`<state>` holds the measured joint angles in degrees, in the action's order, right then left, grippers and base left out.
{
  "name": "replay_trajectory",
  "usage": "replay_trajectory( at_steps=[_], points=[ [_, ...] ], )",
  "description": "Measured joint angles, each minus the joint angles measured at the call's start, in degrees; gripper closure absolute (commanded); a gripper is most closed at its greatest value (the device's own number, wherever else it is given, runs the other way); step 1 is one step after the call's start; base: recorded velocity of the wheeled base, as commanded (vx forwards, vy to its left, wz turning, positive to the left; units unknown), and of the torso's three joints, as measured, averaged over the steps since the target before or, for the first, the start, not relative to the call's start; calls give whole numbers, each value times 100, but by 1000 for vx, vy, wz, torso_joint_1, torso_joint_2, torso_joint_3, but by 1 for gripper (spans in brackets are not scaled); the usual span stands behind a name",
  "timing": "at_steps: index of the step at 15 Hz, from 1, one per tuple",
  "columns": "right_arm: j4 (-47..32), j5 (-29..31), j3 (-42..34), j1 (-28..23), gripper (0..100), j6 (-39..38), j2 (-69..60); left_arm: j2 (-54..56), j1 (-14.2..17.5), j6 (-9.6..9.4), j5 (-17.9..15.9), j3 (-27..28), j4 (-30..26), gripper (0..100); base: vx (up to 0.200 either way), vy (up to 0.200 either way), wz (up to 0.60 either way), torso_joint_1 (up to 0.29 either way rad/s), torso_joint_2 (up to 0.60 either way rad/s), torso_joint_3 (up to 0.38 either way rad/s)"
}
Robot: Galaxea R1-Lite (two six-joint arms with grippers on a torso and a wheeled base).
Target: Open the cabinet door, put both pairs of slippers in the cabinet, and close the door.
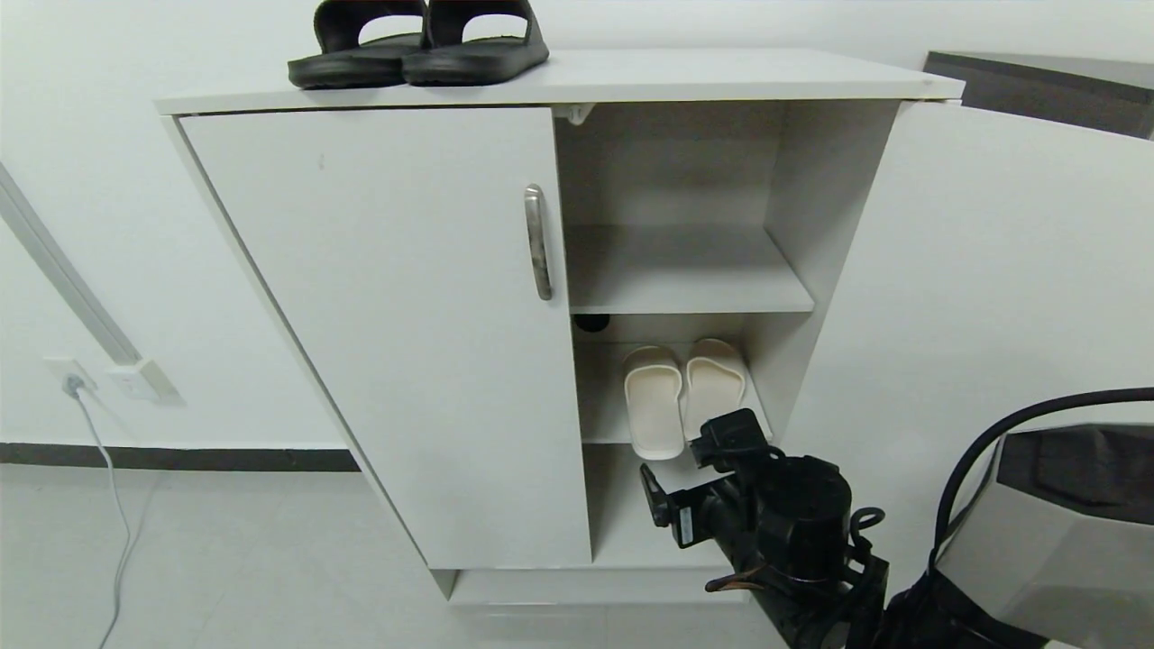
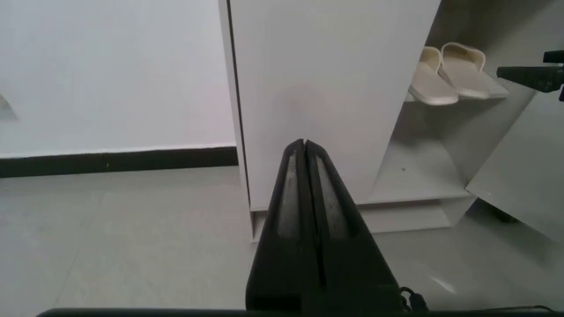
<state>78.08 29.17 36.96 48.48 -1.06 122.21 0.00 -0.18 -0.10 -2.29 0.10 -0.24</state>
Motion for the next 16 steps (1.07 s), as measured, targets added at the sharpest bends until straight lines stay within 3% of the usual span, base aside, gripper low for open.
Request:
replay_trajectory(
  at_steps=[4,7,12,16],
  points=[
    [4,-6,-20,-2,0,0,-13,0,7,0,0,0,4,100,0,0,0,0,1,183],
    [-29,-440,-163,-9,0,27,-210,0,7,-6,0,0,4,100,0,0,0,0,0,0],
    [-43,-532,-386,20,0,55,-457,0,7,-1,0,0,6,100,0,0,0,0,0,0],
    [-16,-613,-466,50,0,52,-495,0,7,0,-2,0,13,100,0,200,0,0,-2,5]
  ],
)
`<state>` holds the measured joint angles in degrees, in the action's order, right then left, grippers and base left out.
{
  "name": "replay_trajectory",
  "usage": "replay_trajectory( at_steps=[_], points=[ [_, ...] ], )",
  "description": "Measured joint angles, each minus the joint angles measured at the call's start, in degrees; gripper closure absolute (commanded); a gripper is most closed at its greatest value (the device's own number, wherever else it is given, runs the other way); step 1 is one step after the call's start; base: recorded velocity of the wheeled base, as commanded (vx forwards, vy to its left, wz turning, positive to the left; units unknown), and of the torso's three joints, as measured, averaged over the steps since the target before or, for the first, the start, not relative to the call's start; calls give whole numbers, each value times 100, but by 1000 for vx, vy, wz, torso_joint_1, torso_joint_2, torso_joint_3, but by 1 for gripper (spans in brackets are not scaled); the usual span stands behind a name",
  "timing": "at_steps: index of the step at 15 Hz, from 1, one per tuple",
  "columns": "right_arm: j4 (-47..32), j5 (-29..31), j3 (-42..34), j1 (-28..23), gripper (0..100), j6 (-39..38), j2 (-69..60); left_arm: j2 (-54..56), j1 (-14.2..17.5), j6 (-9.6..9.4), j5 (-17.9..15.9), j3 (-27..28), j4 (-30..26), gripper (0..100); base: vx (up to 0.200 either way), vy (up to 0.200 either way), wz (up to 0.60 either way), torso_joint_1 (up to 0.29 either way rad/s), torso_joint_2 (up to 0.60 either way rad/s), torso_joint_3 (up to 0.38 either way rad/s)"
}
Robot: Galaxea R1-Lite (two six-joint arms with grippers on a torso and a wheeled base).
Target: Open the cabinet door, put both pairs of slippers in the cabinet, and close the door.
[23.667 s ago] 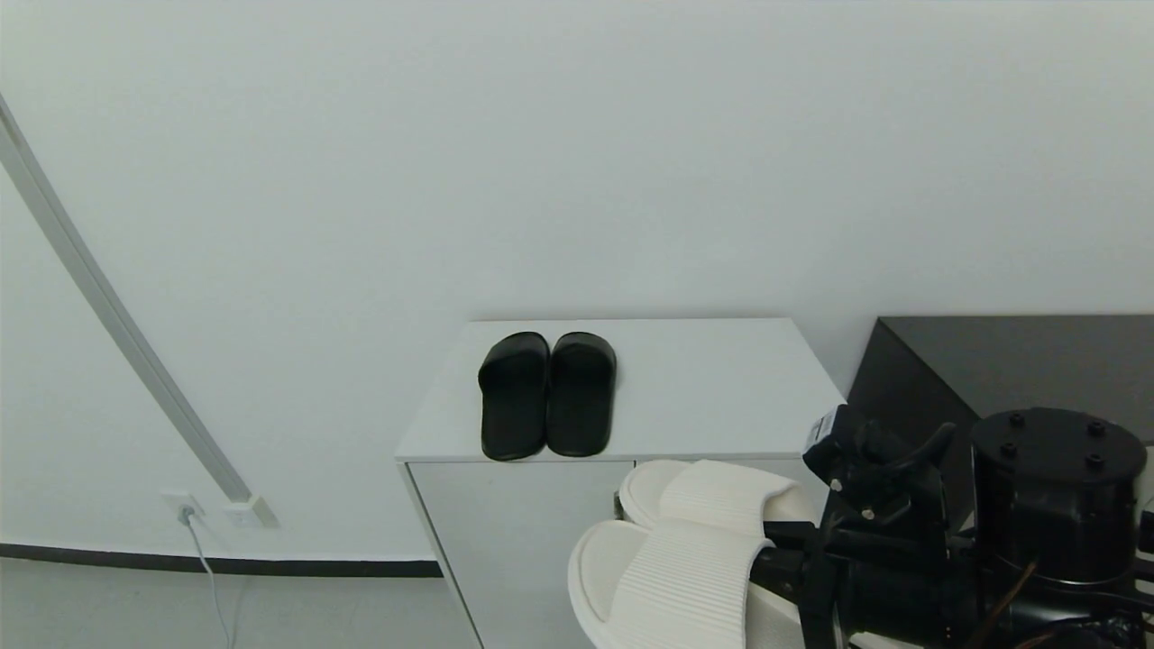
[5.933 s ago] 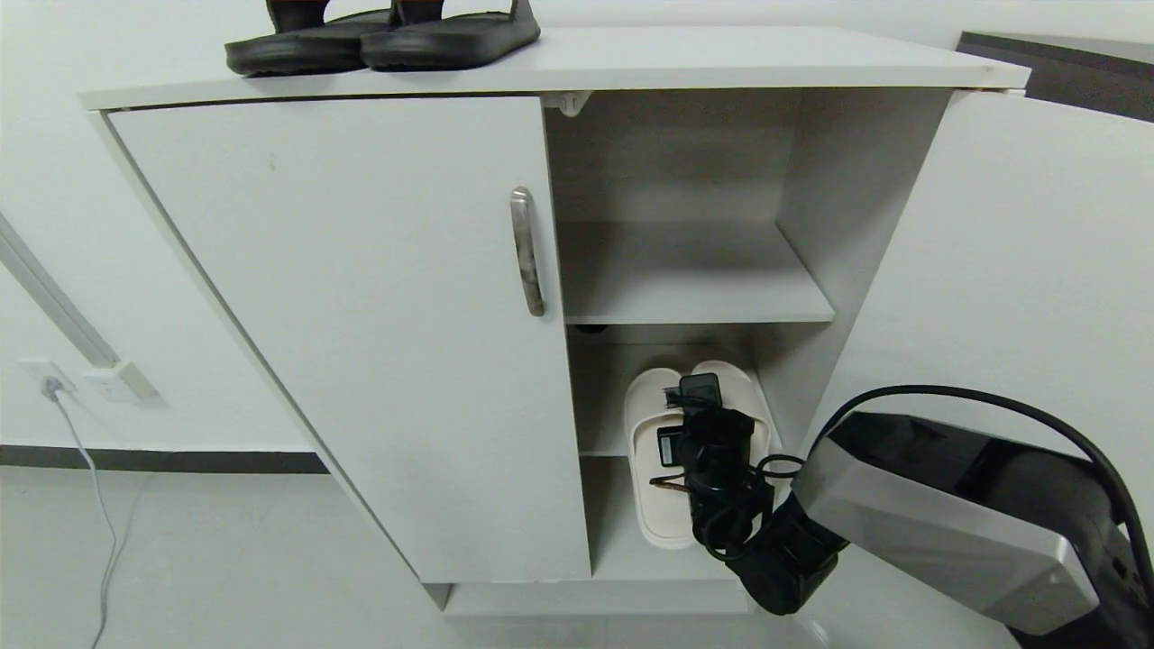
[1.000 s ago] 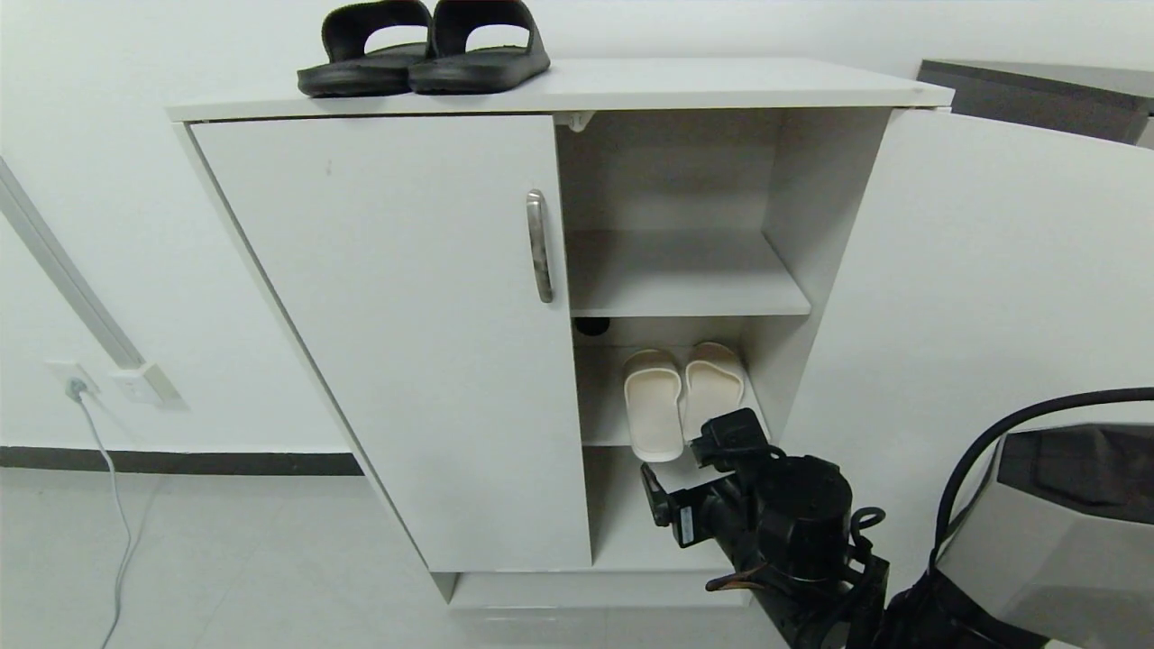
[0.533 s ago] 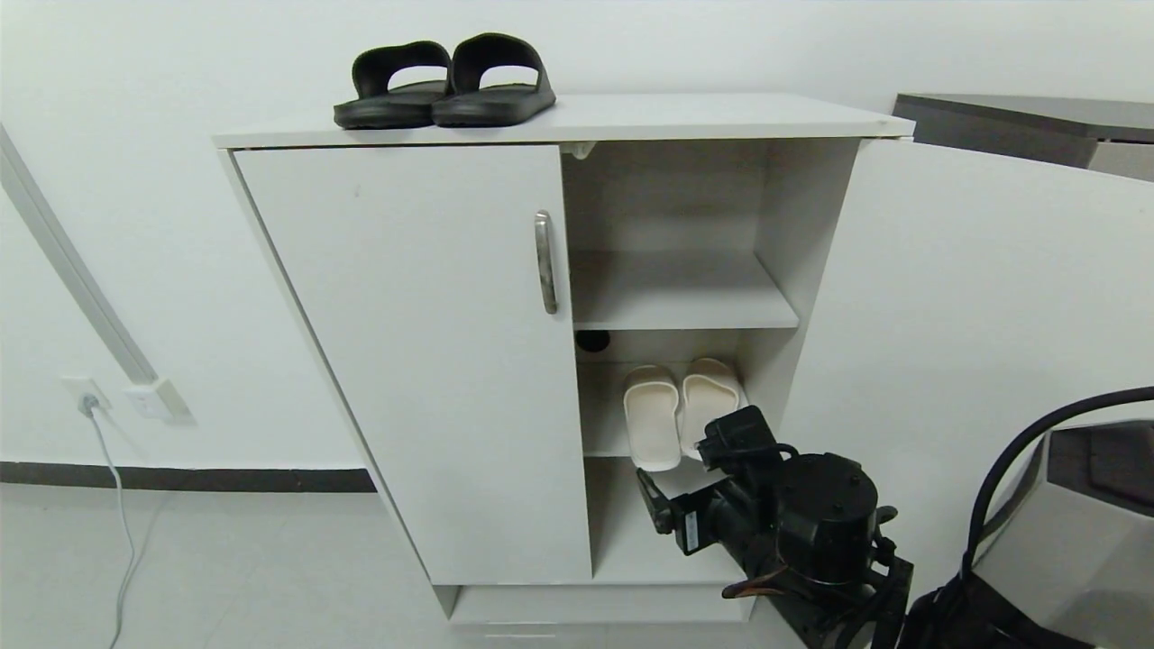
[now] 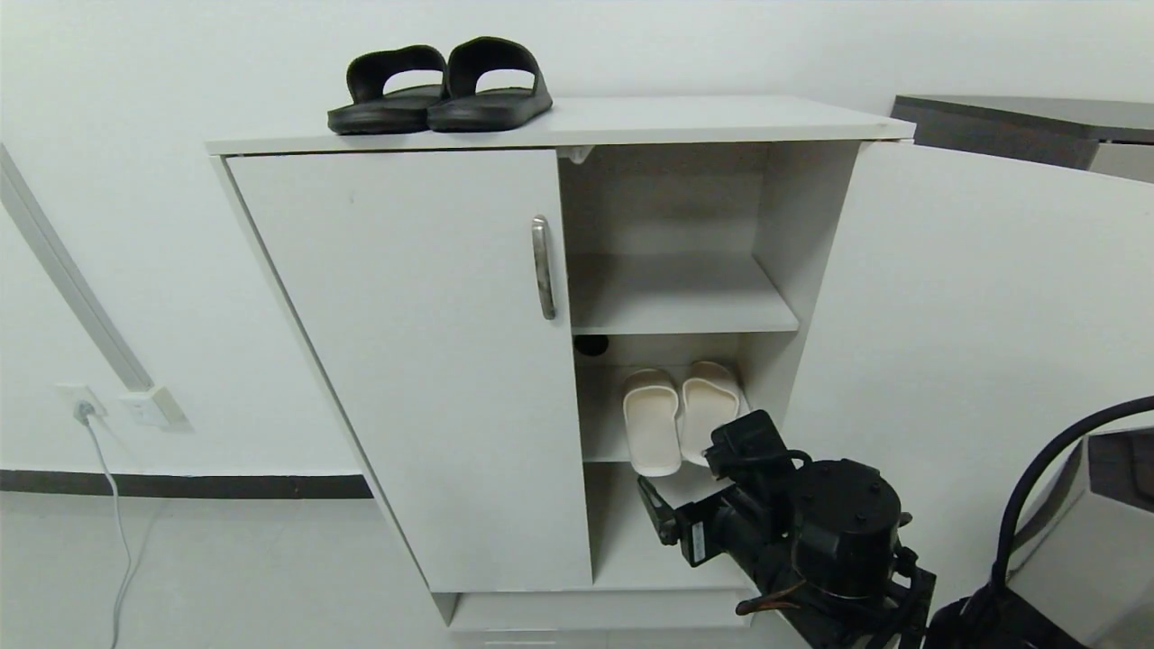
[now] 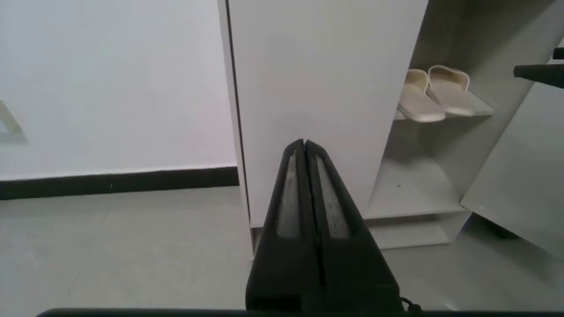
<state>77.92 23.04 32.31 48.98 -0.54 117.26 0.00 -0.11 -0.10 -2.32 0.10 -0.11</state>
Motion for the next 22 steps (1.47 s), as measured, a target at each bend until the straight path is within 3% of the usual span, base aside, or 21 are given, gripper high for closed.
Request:
replay_trajectory(
  at_steps=[14,22],
  points=[
    [-16,-11,-20,63,0,5,-9,0,0,-9,2,0,-11,100,0,200,0,2,4,3],
    [22,-13,-28,38,0,193,-1,0,0,10,5,0,-11,100,0,0,0,0,0,0]
  ],
)
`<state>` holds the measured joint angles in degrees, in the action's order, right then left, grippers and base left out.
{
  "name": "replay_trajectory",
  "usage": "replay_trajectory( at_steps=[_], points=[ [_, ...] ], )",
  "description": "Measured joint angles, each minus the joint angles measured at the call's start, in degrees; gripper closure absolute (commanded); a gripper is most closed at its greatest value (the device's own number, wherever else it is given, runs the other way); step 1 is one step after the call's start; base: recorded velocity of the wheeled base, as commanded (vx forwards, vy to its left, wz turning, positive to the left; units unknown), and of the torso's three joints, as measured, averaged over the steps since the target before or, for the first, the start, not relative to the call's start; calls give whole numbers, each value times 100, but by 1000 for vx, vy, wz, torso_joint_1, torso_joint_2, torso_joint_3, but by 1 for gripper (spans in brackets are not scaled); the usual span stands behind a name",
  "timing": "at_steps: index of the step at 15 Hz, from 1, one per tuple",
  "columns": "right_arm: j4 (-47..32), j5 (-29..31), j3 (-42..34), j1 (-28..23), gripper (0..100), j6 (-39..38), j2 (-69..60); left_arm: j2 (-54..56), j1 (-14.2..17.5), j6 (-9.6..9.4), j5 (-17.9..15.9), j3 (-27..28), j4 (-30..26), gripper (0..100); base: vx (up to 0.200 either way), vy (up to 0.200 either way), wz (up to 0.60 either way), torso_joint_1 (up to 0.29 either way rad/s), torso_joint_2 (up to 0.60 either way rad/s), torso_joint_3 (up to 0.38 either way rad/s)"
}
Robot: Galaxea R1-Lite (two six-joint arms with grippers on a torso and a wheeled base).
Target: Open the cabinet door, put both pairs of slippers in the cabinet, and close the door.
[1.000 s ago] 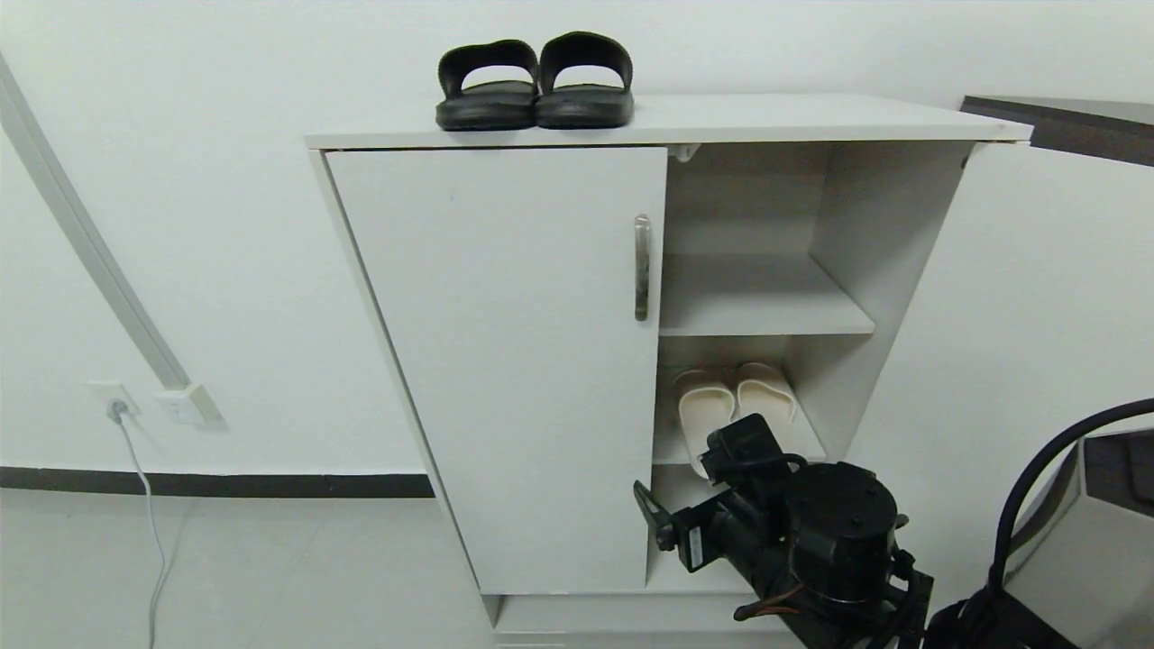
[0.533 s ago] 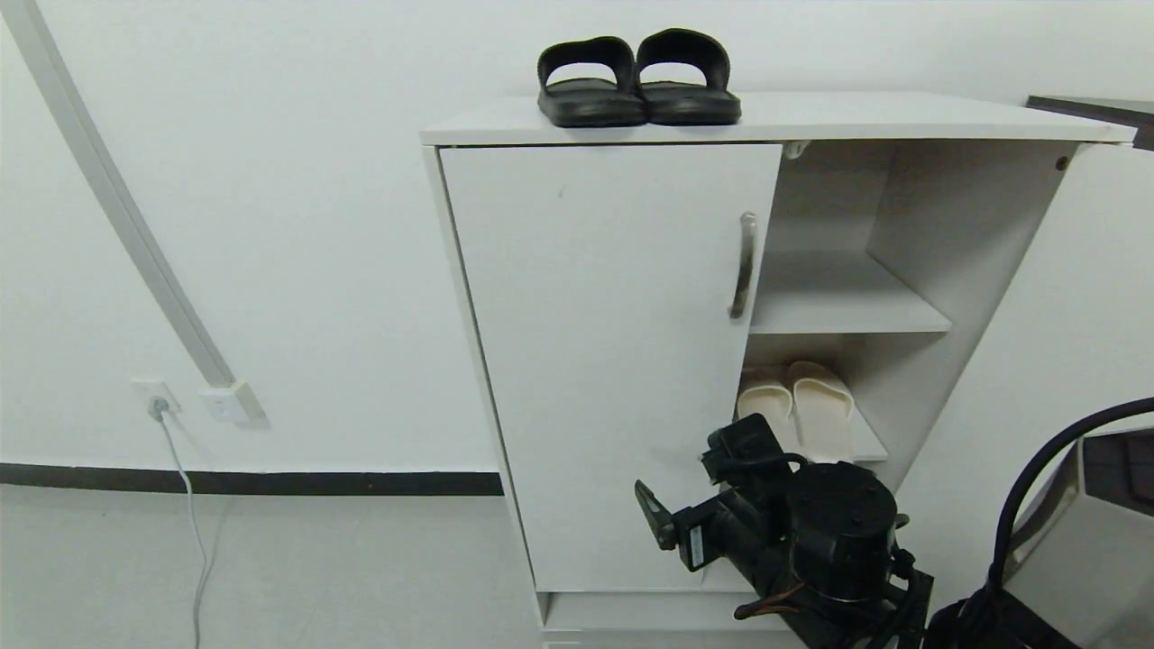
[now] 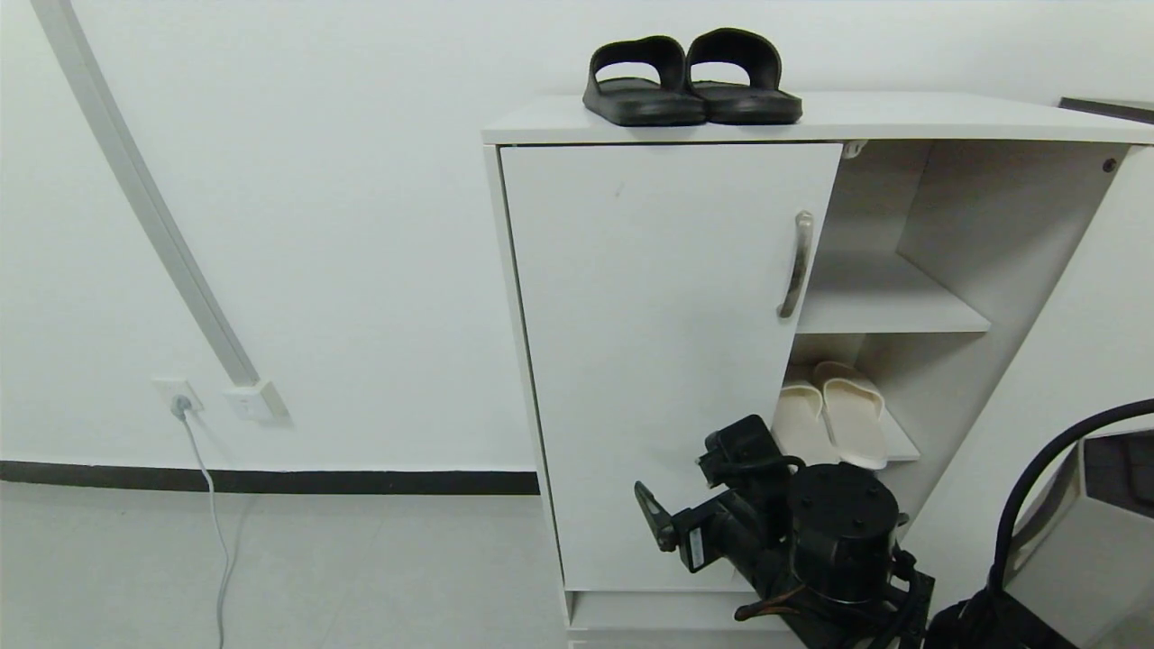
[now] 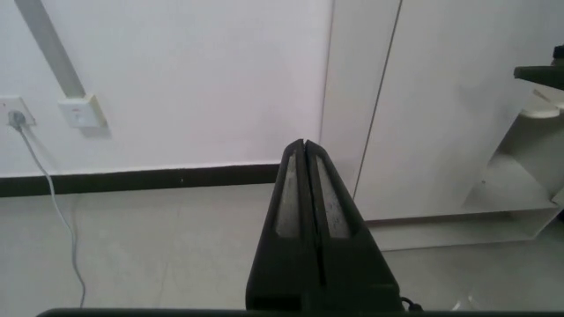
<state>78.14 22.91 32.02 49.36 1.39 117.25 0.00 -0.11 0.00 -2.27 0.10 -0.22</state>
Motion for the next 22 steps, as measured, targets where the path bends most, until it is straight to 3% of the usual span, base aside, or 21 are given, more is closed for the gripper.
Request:
replay_trajectory(
  at_steps=[10,22],
  points=[
    [17,2,-17,-16,0,9,15,0,-5,0,6,0,0,100,0,0,0,0,-11,-11],
    [41,2,35,-11,0,6,17,0,-5,-7,0,-2,0,100,0,0,0,68,-412,-341]
  ],
)
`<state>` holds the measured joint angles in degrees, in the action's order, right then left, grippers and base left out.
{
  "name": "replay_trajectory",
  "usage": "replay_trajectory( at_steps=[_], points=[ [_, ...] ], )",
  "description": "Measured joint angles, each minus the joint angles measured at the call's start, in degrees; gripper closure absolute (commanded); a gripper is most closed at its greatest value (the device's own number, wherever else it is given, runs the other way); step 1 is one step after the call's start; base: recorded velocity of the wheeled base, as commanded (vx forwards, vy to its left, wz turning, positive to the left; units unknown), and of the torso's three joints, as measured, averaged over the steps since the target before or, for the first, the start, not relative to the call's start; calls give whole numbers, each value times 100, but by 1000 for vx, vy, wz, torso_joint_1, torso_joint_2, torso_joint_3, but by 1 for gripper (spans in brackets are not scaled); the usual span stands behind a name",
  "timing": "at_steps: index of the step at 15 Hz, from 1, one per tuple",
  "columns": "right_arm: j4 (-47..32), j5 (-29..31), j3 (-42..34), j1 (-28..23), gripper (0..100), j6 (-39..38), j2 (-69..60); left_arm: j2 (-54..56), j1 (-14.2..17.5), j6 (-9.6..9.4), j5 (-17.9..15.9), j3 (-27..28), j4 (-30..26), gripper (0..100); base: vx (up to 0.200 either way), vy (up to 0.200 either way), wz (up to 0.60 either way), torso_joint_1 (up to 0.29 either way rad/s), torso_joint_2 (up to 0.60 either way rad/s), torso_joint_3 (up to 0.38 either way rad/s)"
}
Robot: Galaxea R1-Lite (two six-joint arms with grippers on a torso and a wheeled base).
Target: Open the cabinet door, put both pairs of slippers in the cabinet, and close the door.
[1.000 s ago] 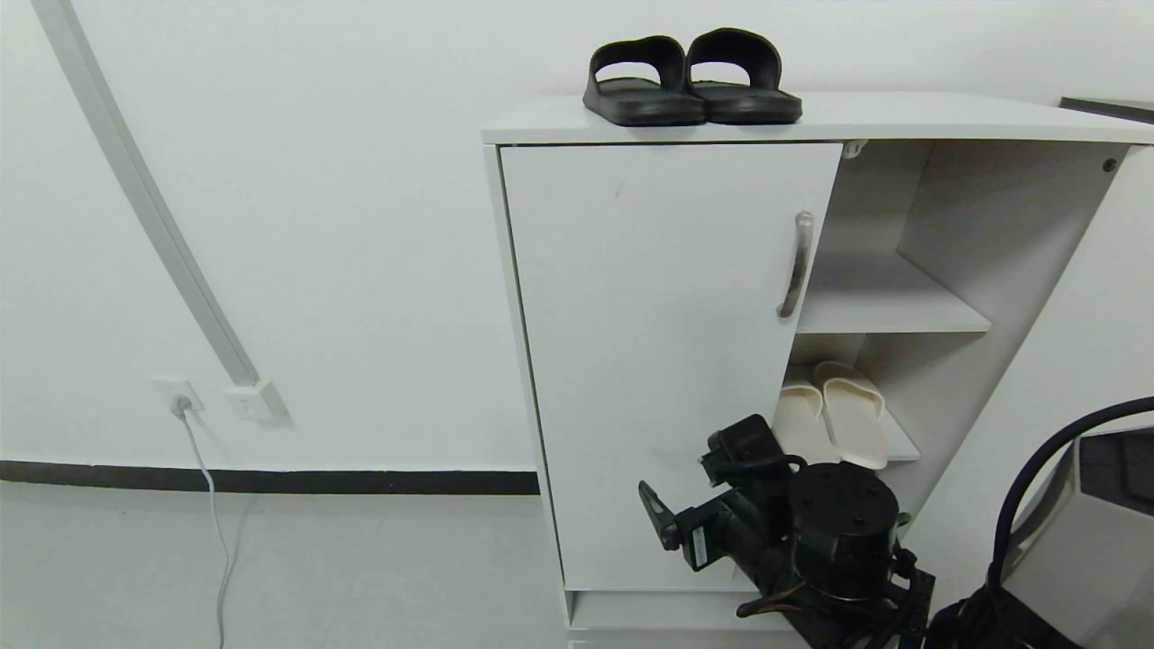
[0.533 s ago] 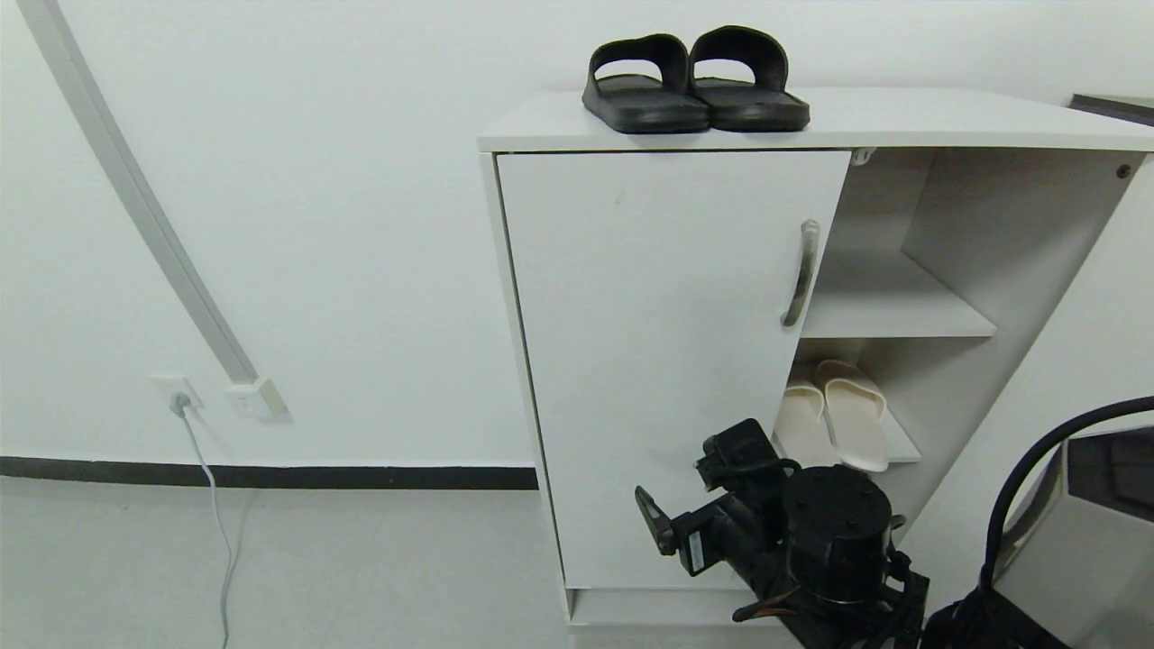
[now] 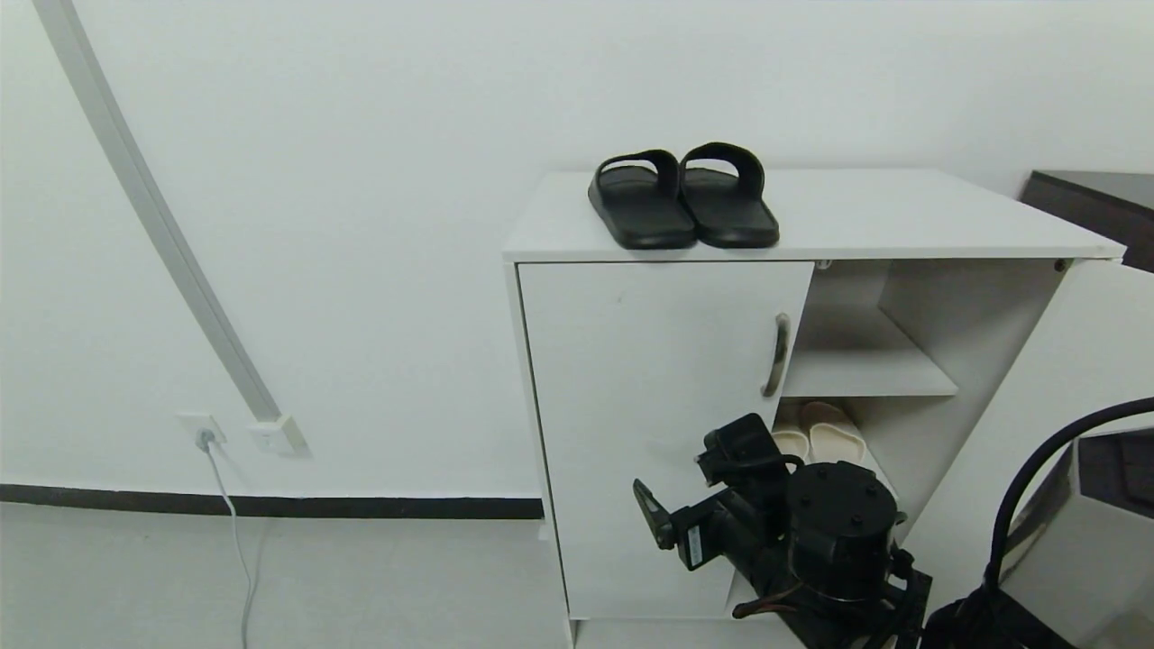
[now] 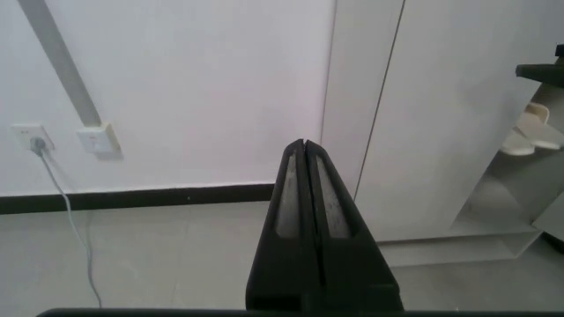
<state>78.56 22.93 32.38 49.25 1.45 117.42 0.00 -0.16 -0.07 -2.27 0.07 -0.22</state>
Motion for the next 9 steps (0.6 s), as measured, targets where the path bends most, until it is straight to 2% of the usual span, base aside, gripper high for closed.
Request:
replay_trajectory(
  at_steps=[9],
  points=[
    [0,0,20,-5,0,0,-5,0,5,-2,-2,2,4,100,0,0,0,172,-485,-319]
  ],
)
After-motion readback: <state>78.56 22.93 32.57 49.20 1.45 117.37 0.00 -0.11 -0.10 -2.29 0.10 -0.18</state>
